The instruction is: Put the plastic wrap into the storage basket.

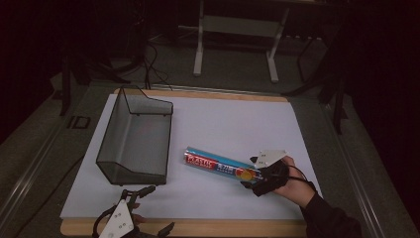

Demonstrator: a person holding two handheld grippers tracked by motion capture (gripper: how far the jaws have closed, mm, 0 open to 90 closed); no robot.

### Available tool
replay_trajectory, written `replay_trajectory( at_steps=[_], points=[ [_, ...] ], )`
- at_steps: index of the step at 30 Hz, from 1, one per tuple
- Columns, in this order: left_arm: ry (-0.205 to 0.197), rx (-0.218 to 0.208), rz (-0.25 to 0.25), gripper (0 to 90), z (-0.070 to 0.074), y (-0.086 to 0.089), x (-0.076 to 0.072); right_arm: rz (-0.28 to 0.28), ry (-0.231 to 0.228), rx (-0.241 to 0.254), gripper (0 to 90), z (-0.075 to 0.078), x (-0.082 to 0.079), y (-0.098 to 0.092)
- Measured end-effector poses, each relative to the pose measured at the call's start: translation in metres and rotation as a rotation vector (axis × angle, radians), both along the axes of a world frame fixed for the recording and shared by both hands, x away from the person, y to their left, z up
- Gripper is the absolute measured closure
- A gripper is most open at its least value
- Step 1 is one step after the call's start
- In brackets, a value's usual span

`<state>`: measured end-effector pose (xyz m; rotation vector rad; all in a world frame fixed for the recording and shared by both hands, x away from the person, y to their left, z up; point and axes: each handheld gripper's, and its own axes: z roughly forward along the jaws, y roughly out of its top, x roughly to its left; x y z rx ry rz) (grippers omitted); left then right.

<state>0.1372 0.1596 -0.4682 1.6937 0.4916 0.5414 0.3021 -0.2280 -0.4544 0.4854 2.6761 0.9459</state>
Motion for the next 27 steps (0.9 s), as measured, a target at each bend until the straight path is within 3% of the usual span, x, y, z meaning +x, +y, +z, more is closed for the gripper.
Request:
replay_trajectory(
  at_steps=[16,24,27],
  points=[
    [-0.001,-0.002,-0.006,0.5,0.000,0.000,0.000,0.042,0.081,-0.092,15.2,0.000,0.024,0.023],
    [-0.002,0.004,-0.009,0.5,0.000,0.000,-0.001,0.072,0.130,-0.181,15.7,-0.002,0.037,0.042],
    [0.002,-0.004,-0.011,0.5,0.000,0.000,0.000,0.076,0.131,-0.194,15.7,-0.003,0.039,0.045]
  ],
)
